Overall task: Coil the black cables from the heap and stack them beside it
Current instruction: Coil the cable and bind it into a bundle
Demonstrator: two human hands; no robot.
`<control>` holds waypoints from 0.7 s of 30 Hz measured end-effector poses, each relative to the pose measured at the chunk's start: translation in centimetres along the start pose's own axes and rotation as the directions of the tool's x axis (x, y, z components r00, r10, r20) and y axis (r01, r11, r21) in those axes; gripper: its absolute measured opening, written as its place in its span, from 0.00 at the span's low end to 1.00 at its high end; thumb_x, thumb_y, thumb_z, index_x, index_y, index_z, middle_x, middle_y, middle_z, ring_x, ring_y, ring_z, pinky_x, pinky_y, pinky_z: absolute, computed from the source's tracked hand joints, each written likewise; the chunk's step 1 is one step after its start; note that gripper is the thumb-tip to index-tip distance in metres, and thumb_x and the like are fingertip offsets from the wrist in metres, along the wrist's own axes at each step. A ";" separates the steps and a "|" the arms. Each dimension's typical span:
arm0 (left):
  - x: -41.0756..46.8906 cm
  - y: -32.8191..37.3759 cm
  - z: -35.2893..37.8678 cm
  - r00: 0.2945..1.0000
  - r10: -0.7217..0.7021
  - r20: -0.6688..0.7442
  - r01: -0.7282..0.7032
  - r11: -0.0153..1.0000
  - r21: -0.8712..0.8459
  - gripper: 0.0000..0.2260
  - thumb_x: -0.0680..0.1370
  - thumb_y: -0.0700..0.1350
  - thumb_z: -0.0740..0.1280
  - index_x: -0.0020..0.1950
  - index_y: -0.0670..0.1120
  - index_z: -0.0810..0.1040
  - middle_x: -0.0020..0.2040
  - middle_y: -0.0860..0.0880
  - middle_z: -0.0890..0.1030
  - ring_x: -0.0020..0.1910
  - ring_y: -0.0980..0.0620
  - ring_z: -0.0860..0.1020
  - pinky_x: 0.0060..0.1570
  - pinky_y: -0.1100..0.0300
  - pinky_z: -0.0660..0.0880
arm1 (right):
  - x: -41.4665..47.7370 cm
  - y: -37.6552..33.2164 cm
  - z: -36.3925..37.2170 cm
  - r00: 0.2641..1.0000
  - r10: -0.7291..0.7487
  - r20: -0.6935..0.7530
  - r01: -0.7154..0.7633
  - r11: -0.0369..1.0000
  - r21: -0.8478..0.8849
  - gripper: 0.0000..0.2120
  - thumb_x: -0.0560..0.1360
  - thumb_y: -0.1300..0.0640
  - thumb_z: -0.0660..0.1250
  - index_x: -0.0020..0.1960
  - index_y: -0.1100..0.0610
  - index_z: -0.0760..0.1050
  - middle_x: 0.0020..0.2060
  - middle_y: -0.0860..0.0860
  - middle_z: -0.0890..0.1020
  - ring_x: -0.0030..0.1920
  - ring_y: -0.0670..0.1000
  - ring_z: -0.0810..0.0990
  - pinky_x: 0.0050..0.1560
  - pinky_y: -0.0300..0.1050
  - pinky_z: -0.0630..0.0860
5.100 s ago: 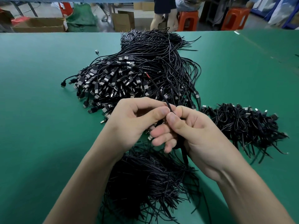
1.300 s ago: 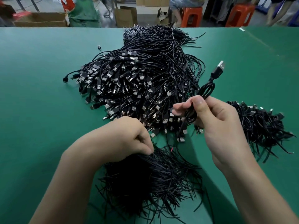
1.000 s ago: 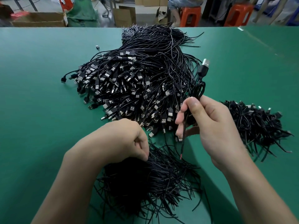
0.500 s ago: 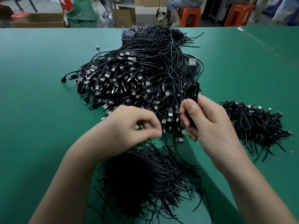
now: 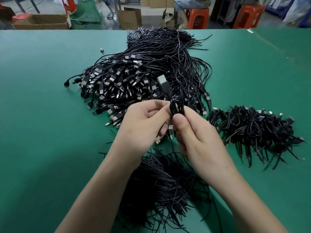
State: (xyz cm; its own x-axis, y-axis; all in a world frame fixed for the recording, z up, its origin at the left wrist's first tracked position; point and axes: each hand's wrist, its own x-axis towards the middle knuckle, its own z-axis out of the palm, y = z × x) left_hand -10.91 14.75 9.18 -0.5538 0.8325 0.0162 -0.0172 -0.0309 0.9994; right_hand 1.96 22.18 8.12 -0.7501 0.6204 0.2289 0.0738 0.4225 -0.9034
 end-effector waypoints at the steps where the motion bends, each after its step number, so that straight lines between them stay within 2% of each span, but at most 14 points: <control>1: 0.0 -0.1 0.2 1.000 -0.015 0.007 0.015 0.999 -0.030 0.09 0.83 0.45 0.68 0.47 0.45 0.84 0.27 0.52 0.72 0.25 0.58 0.67 0.25 0.68 0.66 | 0.0 0.0 0.1 1.000 0.006 -0.018 -0.006 1.000 0.002 0.14 0.86 0.47 0.56 0.46 0.52 0.71 0.29 0.43 0.71 0.29 0.45 0.66 0.30 0.47 0.64; 4: 0.0 -0.3 0.7 0.998 -0.013 0.061 0.016 0.999 -0.049 0.14 0.85 0.43 0.65 0.42 0.47 0.85 0.29 0.52 0.72 0.29 0.56 0.68 0.30 0.66 0.68 | -0.1 0.1 0.1 0.996 0.012 -0.084 -0.018 0.998 -0.065 0.16 0.85 0.46 0.56 0.43 0.52 0.70 0.29 0.45 0.72 0.29 0.46 0.67 0.29 0.50 0.67; 7: 0.0 -0.4 0.9 0.991 -0.019 0.132 0.038 0.989 -0.141 0.13 0.86 0.41 0.63 0.46 0.40 0.83 0.34 0.51 0.75 0.34 0.57 0.72 0.34 0.66 0.72 | 0.1 0.1 -0.2 0.986 0.030 -0.163 -0.055 0.987 -0.150 0.18 0.84 0.44 0.55 0.39 0.51 0.66 0.29 0.45 0.73 0.29 0.44 0.68 0.29 0.44 0.67; 9: 0.0 -0.3 0.8 0.976 -0.043 0.213 0.092 0.970 -0.225 0.11 0.84 0.41 0.64 0.46 0.42 0.84 0.37 0.51 0.78 0.37 0.58 0.75 0.37 0.65 0.74 | 0.1 0.2 -0.4 0.979 0.035 -0.202 -0.076 0.977 -0.197 0.18 0.84 0.44 0.54 0.38 0.51 0.65 0.30 0.44 0.73 0.28 0.44 0.68 0.28 0.43 0.66; 11: 0.0 -0.4 0.4 0.957 -0.065 0.281 0.133 0.964 -0.231 0.09 0.83 0.40 0.67 0.50 0.44 0.87 0.40 0.51 0.81 0.41 0.58 0.77 0.42 0.65 0.77 | 0.0 0.2 -0.6 0.976 0.033 -0.214 -0.087 0.965 -0.246 0.19 0.84 0.43 0.53 0.38 0.51 0.65 0.31 0.43 0.74 0.29 0.45 0.68 0.29 0.45 0.66; 13: 0.1 -0.5 0.0 0.962 -0.087 0.259 0.140 0.971 -0.192 0.09 0.81 0.38 0.68 0.57 0.44 0.87 0.42 0.50 0.83 0.42 0.58 0.79 0.45 0.66 0.78 | -0.1 0.1 -0.4 0.978 0.032 -0.206 -0.092 0.953 -0.288 0.19 0.84 0.42 0.51 0.39 0.50 0.65 0.32 0.44 0.75 0.29 0.46 0.69 0.29 0.45 0.66; 15: 0.1 -0.7 -0.3 0.974 -0.104 0.203 0.138 0.977 -0.162 0.12 0.78 0.41 0.71 0.60 0.45 0.86 0.44 0.49 0.85 0.43 0.58 0.81 0.44 0.66 0.79 | -0.4 -0.1 -0.2 0.982 0.042 -0.183 -0.094 0.953 -0.287 0.19 0.85 0.42 0.50 0.40 0.51 0.65 0.30 0.47 0.74 0.30 0.47 0.69 0.31 0.48 0.67; 18: 0.2 -0.7 -0.2 0.976 -0.138 0.170 0.169 0.968 -0.185 0.18 0.71 0.46 0.74 0.60 0.43 0.85 0.42 0.50 0.86 0.40 0.59 0.82 0.41 0.67 0.79 | -0.5 -0.2 -0.3 0.989 0.062 -0.138 -0.096 0.961 -0.258 0.19 0.85 0.43 0.49 0.40 0.51 0.65 0.30 0.45 0.72 0.31 0.46 0.69 0.33 0.49 0.67; 19: 0.3 -0.7 -0.2 0.974 -0.144 0.177 0.178 0.963 -0.200 0.18 0.70 0.46 0.74 0.58 0.41 0.84 0.41 0.51 0.85 0.39 0.59 0.81 0.40 0.66 0.78 | -0.4 -0.2 -0.4 0.990 0.064 -0.126 -0.095 0.962 -0.256 0.19 0.84 0.43 0.49 0.40 0.51 0.65 0.30 0.45 0.72 0.31 0.46 0.69 0.34 0.47 0.66; 21: 0.3 -0.7 -0.3 0.970 -0.132 0.204 0.173 0.964 -0.200 0.11 0.73 0.46 0.73 0.52 0.42 0.86 0.39 0.50 0.82 0.38 0.58 0.79 0.40 0.65 0.75 | -0.3 -0.2 -0.7 0.993 0.067 -0.099 -0.089 0.968 -0.236 0.18 0.85 0.44 0.50 0.40 0.50 0.66 0.32 0.43 0.74 0.32 0.45 0.69 0.33 0.42 0.64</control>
State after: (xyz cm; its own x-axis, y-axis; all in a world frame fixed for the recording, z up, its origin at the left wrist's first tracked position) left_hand -11.35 14.88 8.45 -0.3649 0.9246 -0.1094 -0.2789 0.0036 0.9603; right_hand 2.63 22.39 8.51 -0.6750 0.7094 0.2027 0.2928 0.5097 -0.8090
